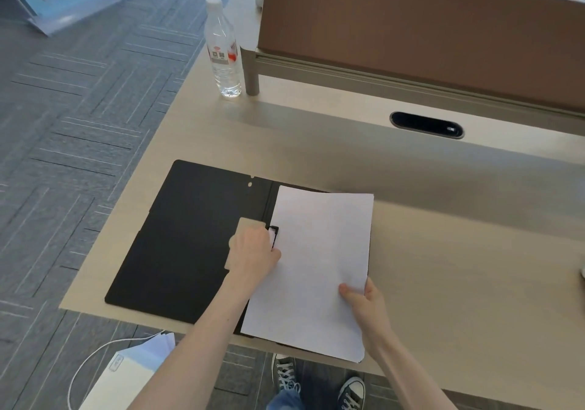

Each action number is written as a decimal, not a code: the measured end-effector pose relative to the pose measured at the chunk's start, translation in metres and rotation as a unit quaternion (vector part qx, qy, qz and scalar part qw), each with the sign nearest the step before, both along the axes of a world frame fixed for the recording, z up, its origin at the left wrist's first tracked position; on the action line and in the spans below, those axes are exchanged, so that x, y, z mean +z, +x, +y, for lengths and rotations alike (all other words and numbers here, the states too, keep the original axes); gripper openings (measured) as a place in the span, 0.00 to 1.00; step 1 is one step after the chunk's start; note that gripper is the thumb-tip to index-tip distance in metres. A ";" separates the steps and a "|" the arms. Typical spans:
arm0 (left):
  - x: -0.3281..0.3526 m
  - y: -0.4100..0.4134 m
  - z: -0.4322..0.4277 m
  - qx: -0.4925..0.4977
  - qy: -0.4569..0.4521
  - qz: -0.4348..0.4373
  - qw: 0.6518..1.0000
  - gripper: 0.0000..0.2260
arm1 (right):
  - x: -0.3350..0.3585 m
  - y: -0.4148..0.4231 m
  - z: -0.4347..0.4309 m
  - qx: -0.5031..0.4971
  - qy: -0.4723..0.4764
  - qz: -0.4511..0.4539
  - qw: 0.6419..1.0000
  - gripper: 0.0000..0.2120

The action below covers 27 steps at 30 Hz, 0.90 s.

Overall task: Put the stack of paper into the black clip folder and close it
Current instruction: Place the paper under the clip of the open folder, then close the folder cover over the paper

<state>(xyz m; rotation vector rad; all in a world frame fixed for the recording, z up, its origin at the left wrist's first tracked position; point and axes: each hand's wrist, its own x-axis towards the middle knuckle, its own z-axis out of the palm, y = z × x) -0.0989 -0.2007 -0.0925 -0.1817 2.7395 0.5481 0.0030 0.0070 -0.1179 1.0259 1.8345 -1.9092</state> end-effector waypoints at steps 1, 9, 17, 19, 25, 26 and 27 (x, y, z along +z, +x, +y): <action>-0.001 0.001 0.000 -0.003 -0.009 0.007 1.000 0.09 | 0.002 -0.001 0.000 0.012 0.007 -0.004 1.000 0.13; 0.006 0.037 -0.090 0.141 0.009 0.030 0.990 0.29 | 0.039 0.022 -0.002 0.330 0.465 0.067 0.818 0.37; 0.002 0.069 -0.188 0.298 -0.110 -0.082 0.944 0.37 | 0.010 0.061 -0.015 0.448 0.469 0.116 0.752 0.30; 0.014 0.058 -0.196 0.340 -0.038 -0.084 0.936 0.30 | 0.013 0.058 -0.014 0.440 0.467 0.122 0.757 0.29; 0.097 0.060 -0.218 0.300 0.160 -0.025 0.940 0.10 | 0.013 0.060 -0.017 0.439 0.462 0.118 0.762 0.31; 0.120 0.065 -0.200 0.273 0.191 -0.018 0.943 0.09 | 0.012 0.060 -0.016 0.438 0.473 0.120 0.755 0.32; 0.138 0.070 -0.176 0.248 0.226 -0.019 0.942 0.09 | 0.011 0.061 -0.015 0.434 0.483 0.126 0.750 0.32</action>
